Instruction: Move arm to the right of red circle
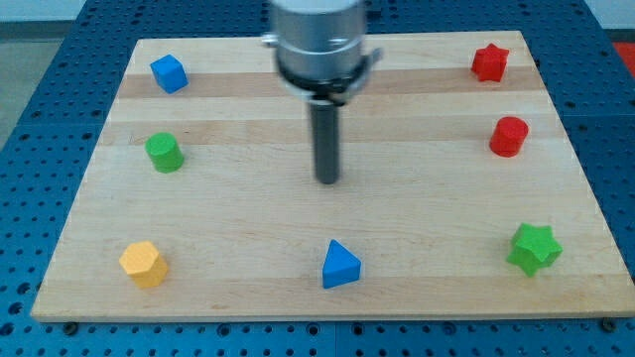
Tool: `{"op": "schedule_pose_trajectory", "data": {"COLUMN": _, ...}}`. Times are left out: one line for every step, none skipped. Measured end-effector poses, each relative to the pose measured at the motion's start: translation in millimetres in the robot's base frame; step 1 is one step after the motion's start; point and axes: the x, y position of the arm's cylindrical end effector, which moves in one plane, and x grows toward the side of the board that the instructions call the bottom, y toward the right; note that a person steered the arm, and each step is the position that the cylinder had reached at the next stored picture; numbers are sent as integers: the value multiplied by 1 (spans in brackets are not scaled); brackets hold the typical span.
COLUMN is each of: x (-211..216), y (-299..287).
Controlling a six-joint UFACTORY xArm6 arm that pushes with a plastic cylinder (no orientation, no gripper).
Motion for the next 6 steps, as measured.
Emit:
{"op": "schedule_pose_trajectory", "data": {"x": 4, "y": 82}}
{"op": "schedule_pose_trajectory", "data": {"x": 12, "y": 139}}
{"op": "schedule_pose_trajectory", "data": {"x": 12, "y": 141}}
{"op": "schedule_pose_trajectory", "data": {"x": 26, "y": 188}}
{"op": "schedule_pose_trajectory", "data": {"x": 28, "y": 241}}
{"op": "schedule_pose_trajectory", "data": {"x": 28, "y": 241}}
